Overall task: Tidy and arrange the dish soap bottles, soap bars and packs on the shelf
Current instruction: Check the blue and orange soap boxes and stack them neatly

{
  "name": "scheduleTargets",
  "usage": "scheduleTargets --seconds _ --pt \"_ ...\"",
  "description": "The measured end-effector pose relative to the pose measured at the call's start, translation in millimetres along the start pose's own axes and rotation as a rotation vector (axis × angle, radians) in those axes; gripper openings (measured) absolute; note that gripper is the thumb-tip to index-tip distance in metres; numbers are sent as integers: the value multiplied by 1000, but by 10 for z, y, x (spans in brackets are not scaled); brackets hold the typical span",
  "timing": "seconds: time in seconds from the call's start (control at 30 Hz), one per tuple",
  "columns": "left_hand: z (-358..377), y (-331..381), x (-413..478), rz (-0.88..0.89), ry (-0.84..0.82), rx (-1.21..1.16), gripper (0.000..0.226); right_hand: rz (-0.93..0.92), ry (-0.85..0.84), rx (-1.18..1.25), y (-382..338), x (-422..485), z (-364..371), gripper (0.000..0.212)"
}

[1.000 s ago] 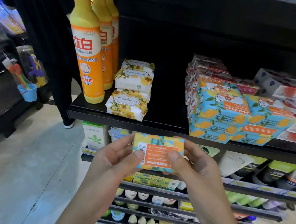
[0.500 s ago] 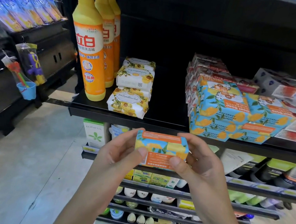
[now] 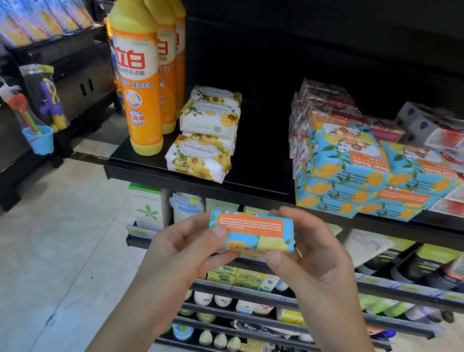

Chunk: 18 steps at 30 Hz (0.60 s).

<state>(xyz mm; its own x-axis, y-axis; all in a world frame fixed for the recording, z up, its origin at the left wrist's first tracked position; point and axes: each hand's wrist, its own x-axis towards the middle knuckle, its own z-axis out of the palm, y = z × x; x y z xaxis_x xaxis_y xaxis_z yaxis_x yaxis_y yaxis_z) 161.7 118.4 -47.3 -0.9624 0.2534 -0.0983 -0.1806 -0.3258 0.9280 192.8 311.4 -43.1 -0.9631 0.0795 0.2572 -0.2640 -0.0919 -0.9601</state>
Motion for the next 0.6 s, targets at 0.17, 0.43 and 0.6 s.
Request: scheduleTargets --seconds 0.17,0.43,0.6 --pt "-15 -17 7 -2 41 -6 53 205 70 -150 -43 -12 29 55" --pt "-31 -23 5 4 29 24 52 323 121 -53 9 16 61 49" --pt "-39 -43 14 21 3 36 58 299 117 41 64 5 15 49"
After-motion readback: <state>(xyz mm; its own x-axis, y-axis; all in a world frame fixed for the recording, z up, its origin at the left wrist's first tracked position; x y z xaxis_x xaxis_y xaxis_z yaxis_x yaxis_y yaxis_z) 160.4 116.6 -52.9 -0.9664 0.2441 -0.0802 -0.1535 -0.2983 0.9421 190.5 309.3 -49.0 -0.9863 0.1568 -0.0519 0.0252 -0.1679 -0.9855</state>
